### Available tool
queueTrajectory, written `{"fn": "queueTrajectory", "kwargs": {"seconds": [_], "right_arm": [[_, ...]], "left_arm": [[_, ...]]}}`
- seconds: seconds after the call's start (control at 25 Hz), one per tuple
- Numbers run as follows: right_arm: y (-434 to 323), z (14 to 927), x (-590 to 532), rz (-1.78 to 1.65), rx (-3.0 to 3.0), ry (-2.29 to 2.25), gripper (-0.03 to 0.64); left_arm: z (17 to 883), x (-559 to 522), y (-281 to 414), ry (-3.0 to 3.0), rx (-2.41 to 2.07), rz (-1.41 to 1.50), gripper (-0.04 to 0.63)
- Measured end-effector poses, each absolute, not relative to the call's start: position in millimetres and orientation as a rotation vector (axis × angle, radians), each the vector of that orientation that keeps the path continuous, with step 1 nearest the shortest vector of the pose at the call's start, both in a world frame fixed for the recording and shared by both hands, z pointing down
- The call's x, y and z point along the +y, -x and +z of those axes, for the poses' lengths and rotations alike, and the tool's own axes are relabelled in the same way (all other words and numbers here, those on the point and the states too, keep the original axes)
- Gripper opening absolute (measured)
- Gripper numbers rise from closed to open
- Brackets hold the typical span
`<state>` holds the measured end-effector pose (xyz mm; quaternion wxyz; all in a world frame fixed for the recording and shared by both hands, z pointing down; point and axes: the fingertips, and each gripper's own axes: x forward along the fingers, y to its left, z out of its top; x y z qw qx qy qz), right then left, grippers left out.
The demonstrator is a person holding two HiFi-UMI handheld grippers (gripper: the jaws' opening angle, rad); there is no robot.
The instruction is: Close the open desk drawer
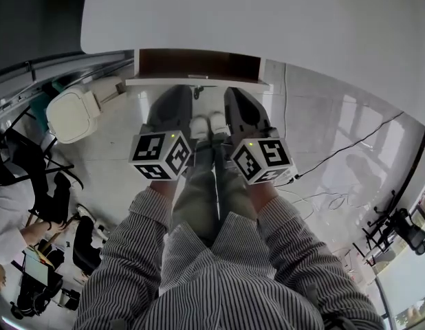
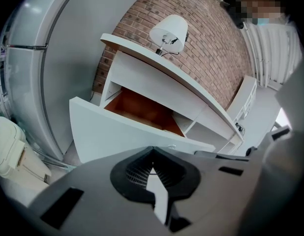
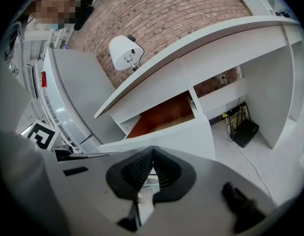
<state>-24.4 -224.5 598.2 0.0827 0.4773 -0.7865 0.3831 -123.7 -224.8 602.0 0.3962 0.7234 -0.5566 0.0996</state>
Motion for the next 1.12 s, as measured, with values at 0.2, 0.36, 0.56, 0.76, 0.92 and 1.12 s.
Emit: {"fn": "queueTrajectory", "kwargs": {"seconds": [0.2, 0.36, 0.56, 0.76, 0.92, 1.12], "right_arm": [[23, 598, -235, 1.134, -2.348, -1.430, 0.017], [24, 599, -240, 1.148, -2.338, -1.457, 0.017], [23, 601, -251, 1.154, -2.344, -1.476, 0.017], [20, 600, -266, 1.150, -2.355, -1.477, 0.017], [22, 601, -278, 1.157, -2.364, -1.485, 0.017], [20, 600, -289, 1.165, -2.374, -1.501, 0.017]], "left_arm": [[602, -235, 122, -1.837, -1.409, 0.246, 0.012], [603, -241, 123, -1.841, -1.402, 0.247, 0.012], [604, -252, 122, -1.841, -1.409, 0.239, 0.012], [603, -266, 120, -1.829, -1.423, 0.230, 0.012], [604, -278, 122, -1.828, -1.431, 0.228, 0.012], [604, -289, 120, -1.836, -1.437, 0.215, 0.012]]}}
